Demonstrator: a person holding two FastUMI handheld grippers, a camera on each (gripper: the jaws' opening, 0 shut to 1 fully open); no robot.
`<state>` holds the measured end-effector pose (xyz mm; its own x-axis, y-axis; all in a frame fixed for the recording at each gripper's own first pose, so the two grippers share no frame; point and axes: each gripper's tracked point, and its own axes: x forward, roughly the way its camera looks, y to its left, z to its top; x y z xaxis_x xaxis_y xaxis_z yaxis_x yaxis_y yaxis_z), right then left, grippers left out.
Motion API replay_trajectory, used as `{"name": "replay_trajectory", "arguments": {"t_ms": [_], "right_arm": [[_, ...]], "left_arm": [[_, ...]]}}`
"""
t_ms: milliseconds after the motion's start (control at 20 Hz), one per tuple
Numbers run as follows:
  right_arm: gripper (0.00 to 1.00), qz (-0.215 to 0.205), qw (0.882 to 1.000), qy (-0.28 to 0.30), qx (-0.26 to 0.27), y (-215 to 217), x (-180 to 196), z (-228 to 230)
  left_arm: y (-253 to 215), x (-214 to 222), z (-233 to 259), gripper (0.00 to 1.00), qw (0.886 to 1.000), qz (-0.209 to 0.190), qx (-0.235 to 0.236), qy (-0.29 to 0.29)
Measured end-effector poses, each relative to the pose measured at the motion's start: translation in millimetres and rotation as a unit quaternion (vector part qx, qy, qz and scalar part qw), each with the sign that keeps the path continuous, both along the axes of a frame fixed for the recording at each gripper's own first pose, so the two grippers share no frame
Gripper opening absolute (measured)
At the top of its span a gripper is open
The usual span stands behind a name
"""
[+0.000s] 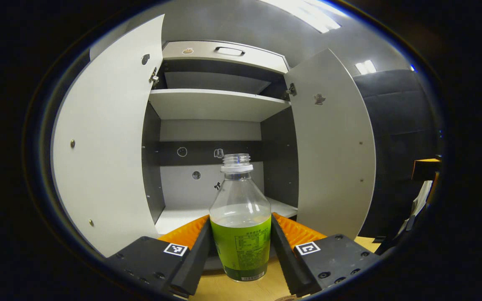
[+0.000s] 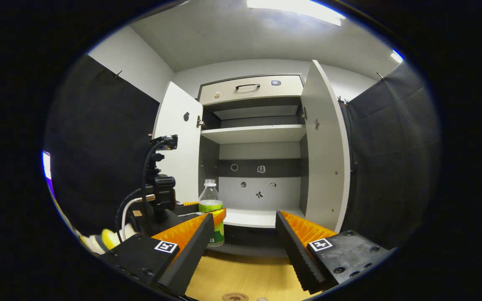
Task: Grasp the bottle in the cabinet with the left hand and place it on the coaster, then close the right door with the right hand and the left door with the left hand.
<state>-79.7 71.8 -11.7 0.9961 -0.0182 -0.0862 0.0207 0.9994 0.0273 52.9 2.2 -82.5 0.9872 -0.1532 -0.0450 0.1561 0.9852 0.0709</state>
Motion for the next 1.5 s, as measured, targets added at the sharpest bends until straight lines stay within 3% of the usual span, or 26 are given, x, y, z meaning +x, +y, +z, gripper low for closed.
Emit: {"name": "replay_trajectory", "arguments": {"t_ms": [350, 600, 950, 1100, 1500], "right_arm": [[0.98, -0.039, 0.999, 0.017, -0.023, -43.8, -6.5, -23.2], [0.98, -0.042, 0.997, 0.049, -0.045, -86.4, -3.8, -66.3], [0.98, -0.051, 0.993, 0.100, -0.026, -139.8, -10.0, -146.9], [0.98, -0.056, 0.991, 0.116, -0.022, -156.3, -15.2, -173.8], [0.98, -0.055, 0.989, 0.141, -0.008, -172.7, -23.6, -216.4]], "left_arm": [[-30.1, -33.0, -65.1, 0.79, 0.999, -0.016, -0.013, 0.032], [-57.2, -45.6, -117.4, 0.78, 0.999, -0.009, -0.033, 0.034], [-97.2, -66.1, -213.0, 0.79, 0.998, 0.009, -0.002, 0.069], [-109.4, -70.6, -238.0, 0.79, 0.998, 0.015, 0.005, 0.056], [-117.3, -73.1, -305.6, 0.78, 0.997, 0.045, -0.001, 0.060]]}}
